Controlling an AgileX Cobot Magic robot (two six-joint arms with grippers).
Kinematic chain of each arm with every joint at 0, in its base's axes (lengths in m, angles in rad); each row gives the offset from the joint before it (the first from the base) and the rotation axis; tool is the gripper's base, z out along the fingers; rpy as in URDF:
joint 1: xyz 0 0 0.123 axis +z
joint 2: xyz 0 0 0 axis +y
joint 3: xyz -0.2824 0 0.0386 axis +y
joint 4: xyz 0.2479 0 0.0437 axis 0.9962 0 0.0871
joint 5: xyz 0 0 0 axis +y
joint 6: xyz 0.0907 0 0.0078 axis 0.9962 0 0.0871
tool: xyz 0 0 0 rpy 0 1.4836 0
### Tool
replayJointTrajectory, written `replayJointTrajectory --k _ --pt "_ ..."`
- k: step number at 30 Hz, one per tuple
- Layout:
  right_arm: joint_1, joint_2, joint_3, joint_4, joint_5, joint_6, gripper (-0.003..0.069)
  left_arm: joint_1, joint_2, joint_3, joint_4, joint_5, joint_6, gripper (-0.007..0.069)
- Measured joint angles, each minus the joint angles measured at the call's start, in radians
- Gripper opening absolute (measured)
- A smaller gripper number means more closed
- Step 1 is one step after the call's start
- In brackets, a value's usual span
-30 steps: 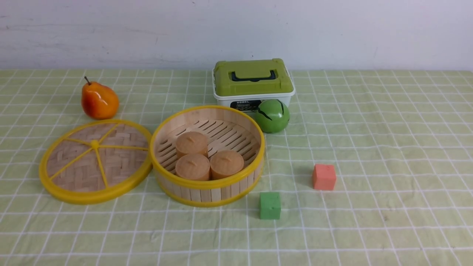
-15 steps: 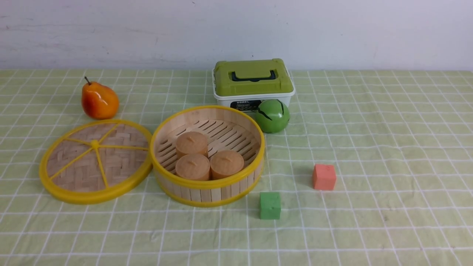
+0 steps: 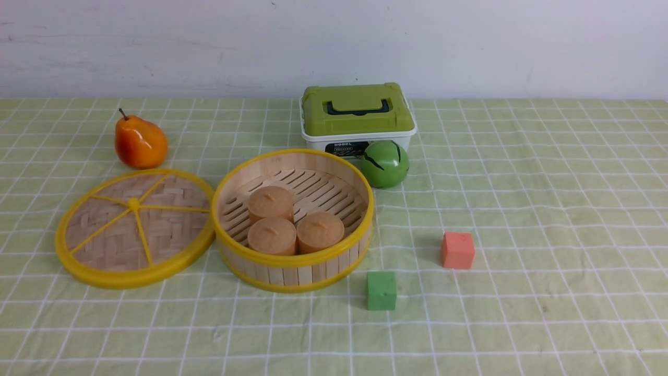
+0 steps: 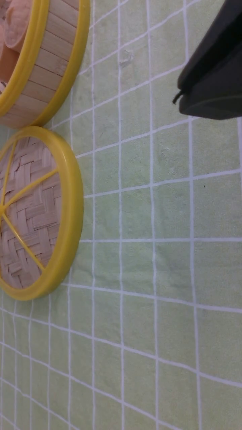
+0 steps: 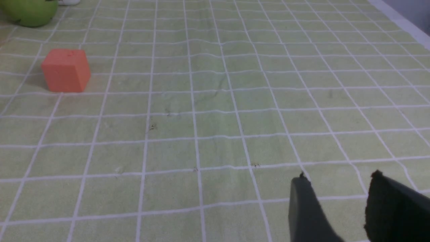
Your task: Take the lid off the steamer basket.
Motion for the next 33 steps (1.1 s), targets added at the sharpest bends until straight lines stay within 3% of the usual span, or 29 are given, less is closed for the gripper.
replayJointTrajectory --k 33 --pt "0.0 0.0 0.0 0.0 0.0 0.0 0.0241 0.0 0.0 0.0 0.0 0.0 0.0 0.002"
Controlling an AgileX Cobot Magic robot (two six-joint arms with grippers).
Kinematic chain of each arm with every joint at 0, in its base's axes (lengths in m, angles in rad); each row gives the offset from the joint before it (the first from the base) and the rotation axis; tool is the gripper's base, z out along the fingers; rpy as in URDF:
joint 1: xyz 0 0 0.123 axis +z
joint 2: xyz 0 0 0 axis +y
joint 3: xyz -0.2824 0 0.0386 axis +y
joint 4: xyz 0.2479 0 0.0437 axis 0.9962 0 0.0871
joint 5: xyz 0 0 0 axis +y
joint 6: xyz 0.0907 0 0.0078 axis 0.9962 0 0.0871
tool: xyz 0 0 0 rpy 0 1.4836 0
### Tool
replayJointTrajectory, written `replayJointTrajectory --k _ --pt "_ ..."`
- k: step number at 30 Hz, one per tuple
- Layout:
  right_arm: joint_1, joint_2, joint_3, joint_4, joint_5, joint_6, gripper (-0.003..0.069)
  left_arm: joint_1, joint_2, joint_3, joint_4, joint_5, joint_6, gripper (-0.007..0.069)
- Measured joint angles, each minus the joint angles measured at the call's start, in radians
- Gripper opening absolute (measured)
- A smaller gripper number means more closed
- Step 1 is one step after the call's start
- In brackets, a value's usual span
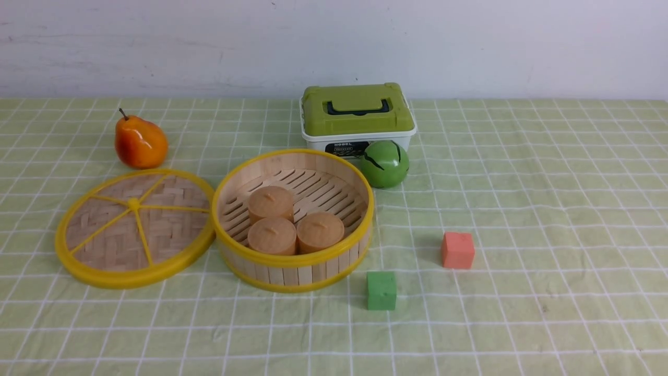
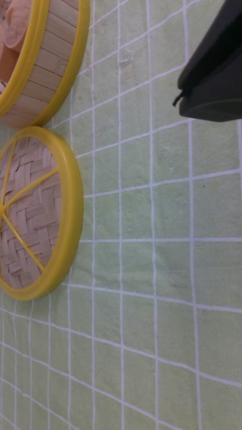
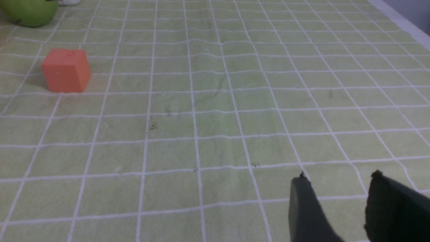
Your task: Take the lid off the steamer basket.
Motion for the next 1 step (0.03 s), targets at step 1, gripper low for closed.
replayJointTrajectory --k 1 --pt "0.0 0.0 0.0 0.0 0.0 0.0 0.0241 0.0 0.0 0.0 0.0 0.0 0.0 0.002"
